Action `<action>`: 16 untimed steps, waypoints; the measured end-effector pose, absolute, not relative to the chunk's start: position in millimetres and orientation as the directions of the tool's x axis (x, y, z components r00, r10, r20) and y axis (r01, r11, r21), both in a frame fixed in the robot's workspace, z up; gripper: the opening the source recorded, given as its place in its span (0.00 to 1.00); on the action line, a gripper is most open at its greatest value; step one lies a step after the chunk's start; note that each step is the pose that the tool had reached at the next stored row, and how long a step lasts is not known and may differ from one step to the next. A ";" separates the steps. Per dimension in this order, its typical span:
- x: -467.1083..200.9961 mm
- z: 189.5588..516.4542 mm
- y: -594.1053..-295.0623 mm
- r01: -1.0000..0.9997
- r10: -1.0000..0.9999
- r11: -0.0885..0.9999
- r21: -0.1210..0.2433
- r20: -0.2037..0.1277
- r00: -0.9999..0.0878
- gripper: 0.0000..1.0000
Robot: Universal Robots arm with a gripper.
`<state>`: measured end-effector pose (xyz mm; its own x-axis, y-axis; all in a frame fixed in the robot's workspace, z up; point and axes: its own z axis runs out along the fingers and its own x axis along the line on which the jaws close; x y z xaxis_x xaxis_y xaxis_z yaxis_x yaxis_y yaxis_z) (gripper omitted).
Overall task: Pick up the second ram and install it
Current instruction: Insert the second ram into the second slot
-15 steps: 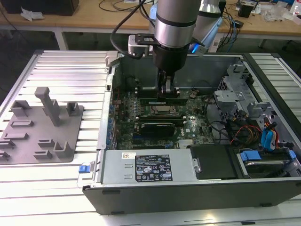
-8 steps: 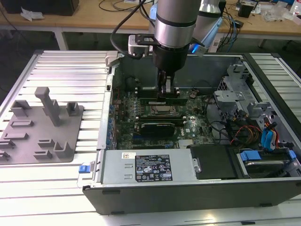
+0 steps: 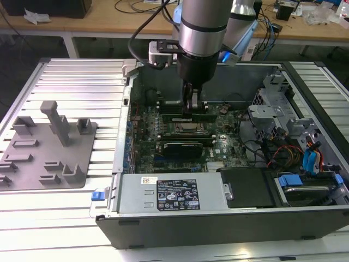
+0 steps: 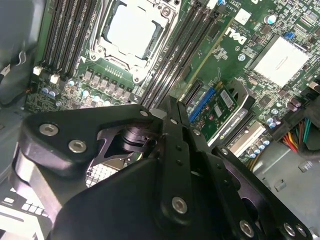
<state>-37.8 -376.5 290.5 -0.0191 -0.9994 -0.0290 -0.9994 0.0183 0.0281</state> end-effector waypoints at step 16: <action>-37.8 276.9 -374.1 -0.999 -0.999 0.018 0.028 -0.029 -0.019 0.09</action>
